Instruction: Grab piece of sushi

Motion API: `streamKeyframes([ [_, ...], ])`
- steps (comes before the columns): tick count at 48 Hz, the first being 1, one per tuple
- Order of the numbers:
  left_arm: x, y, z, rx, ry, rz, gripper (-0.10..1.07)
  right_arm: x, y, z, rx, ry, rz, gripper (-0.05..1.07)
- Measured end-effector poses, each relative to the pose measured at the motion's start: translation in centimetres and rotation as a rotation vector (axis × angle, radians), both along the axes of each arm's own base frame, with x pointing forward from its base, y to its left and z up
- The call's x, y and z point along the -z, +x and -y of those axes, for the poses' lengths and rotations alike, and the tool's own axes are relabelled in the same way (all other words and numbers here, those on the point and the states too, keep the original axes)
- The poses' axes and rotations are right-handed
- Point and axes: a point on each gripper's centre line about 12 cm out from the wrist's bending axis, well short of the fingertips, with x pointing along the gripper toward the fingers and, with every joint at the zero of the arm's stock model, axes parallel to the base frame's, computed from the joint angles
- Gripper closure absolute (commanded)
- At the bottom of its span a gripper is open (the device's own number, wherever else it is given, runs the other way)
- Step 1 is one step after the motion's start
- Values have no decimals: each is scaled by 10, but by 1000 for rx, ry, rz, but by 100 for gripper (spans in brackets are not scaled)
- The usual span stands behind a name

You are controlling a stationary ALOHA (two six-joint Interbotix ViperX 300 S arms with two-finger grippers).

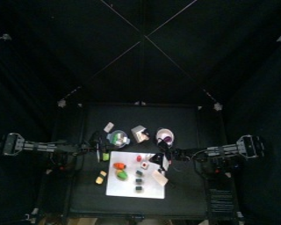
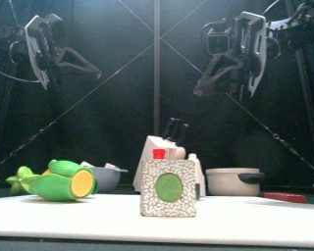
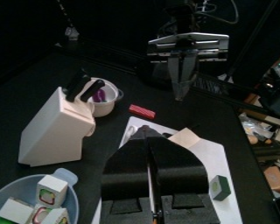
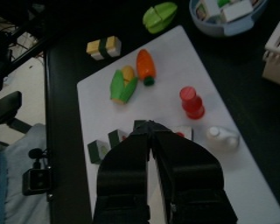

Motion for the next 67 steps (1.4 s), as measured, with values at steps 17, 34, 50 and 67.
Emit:
streamKeyframes([
  [17,13,-5,-11,-116,-182,-16,99,-1,19,-13,-43,119,-121,93],
  [34,7,-11,-17,-156,-144,75,98,1,26,-11,-42,206,-280,93],
  [50,1,-13,-15,-116,-46,100,98,19,28,-6,46,81,-427,93],
  [67,-5,-6,-1,61,241,57,59,50,33,-39,34,-106,-451,79],
])
